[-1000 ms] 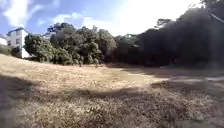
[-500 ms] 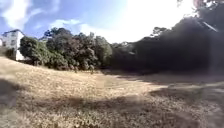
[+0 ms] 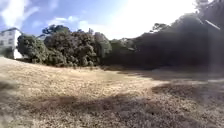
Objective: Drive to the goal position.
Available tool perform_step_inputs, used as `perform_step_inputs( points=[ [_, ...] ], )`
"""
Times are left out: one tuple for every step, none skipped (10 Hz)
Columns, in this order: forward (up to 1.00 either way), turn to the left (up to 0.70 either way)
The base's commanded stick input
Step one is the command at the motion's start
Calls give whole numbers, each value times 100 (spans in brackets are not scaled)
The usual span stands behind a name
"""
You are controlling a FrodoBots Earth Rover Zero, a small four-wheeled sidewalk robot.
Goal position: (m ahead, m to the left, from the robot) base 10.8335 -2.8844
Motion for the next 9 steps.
perform_step_inputs(
  points=[
    [70, 0],
    [70, 0],
    [70, 0],
    [70, 0],
    [70, 0],
    [70, 0],
    [70, 0],
    [70, 0],
    [70, 0]
  ],
)
